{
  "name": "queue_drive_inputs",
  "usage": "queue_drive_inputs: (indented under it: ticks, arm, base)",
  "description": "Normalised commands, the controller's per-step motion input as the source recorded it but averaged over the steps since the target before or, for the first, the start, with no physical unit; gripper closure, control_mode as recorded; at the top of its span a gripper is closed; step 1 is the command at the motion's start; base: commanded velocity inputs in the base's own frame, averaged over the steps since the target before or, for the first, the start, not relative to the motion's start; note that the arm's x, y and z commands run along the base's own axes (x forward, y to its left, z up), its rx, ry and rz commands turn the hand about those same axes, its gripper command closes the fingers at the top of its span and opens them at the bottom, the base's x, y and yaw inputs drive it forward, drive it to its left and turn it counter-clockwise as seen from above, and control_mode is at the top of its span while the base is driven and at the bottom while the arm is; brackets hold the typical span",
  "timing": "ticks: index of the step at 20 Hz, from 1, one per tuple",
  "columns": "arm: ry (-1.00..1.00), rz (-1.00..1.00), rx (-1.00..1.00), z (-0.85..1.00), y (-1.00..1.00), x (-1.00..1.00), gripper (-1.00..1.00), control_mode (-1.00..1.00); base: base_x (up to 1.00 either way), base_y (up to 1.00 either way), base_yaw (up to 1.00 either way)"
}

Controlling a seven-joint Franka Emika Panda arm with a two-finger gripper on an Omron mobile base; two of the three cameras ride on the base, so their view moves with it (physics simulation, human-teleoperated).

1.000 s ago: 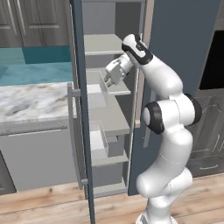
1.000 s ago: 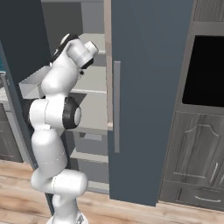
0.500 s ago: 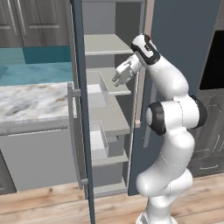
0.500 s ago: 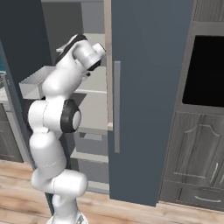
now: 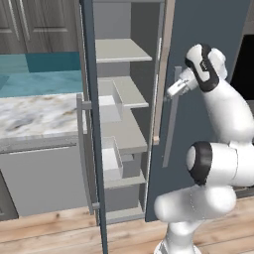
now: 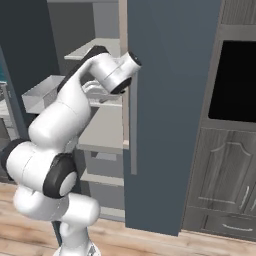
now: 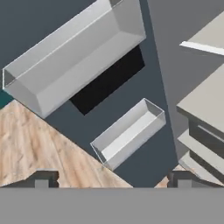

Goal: Take the lemon wedge from the fridge and place it on the plate with fish on the dining counter.

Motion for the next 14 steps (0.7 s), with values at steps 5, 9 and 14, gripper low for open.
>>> queue_drive_inputs:
  ticks: [5, 9, 14]
  arm:
    - [-0.18, -0.49, -0.17, -0.16, -0.94, -0.85, -1.00, -1.00]
    - [-0.07, -0.72, -0.15, -0.11, -0.54, -0.34, -1.00, -1.00]
    - [0.00, -0.64, -0.14, -0.03, -0.10, 0.00, -1.00, -1.00]
  base:
    - [0.00, 0.00, 0.00]
    - [0.00, 0.00, 0.00]
    - [0.00, 0.00, 0.00]
